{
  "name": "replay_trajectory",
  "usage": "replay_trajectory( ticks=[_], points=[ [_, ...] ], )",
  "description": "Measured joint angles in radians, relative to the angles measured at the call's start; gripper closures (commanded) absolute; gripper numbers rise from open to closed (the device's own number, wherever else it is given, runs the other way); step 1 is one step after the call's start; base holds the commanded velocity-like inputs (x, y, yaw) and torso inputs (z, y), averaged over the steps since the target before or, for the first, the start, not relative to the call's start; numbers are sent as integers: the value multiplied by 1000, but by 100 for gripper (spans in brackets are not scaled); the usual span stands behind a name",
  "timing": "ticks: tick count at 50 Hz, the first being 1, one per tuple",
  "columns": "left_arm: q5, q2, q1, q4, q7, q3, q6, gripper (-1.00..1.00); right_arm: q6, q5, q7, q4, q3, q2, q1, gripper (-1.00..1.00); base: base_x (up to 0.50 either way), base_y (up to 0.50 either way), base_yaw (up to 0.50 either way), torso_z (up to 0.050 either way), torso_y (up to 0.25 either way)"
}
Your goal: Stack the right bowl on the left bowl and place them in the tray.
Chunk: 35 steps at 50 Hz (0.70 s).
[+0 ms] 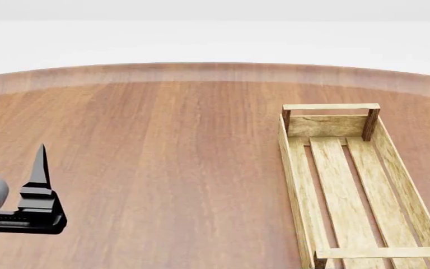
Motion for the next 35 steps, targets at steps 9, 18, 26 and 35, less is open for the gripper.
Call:
replay_trajectory(
  ticks=[9,18,26,35],
  points=[
    [-4,-3,2,3,-4,1,0,-100,-32,-62,-62,63,-44,-11,9,-100,0,0,0,0,0],
    [-8,-5,4,2,-8,4,3,-100,-49,-89,-91,63,-72,-9,1,100,0,0,0,0,0],
    [-10,-7,5,-1,-11,8,8,-100,-63,-89,-112,53,-84,-6,-2,100,0,0,0,0,0],
    [-14,-10,9,-1,-15,9,12,-100,-68,-94,-131,36,-86,2,-3,100,0,0,0,0,0]
  ],
)
